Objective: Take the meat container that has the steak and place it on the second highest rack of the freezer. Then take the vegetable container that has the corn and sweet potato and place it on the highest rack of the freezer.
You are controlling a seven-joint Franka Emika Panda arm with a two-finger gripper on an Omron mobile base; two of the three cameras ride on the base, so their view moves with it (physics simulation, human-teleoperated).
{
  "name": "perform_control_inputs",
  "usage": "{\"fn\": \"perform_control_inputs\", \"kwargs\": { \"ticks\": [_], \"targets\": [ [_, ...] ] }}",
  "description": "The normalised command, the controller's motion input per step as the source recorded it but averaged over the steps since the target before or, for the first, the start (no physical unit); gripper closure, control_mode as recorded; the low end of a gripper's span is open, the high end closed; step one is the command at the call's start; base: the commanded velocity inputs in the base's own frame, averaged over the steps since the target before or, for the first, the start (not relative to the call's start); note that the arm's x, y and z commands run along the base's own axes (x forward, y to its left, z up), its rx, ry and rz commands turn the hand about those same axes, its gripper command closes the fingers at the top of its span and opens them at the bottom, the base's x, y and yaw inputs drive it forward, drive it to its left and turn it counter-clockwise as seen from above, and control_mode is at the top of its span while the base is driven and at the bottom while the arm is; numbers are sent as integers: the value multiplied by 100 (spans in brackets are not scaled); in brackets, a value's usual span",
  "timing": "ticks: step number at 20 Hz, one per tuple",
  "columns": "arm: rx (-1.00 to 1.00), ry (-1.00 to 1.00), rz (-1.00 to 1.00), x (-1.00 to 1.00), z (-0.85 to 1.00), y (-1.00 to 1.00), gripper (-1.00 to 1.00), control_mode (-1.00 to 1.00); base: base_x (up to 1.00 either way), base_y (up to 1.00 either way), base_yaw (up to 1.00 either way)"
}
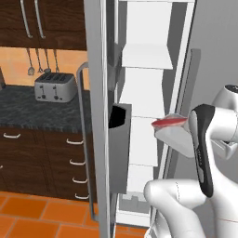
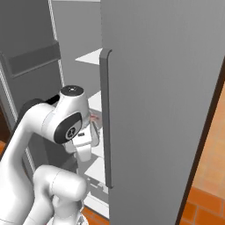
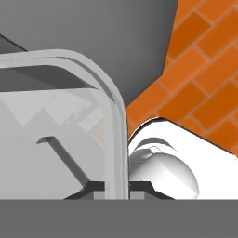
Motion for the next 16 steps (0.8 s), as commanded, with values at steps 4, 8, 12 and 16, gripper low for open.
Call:
{"fn": "perform_control_inputs", "kwargs": {
  "ticks": [4,8,12,16],
  "targets": [
    [13,-12,2,3,9,-7,100,-100,0,0,0],
    [11,-6,0,21,28,0,100,-100,0,0,0],
    [5,0,0,56,30,1,100,-100,0,0,0],
    [0,0,-6,80,-2,12,100,-100,0,0,0]
  ]
}}
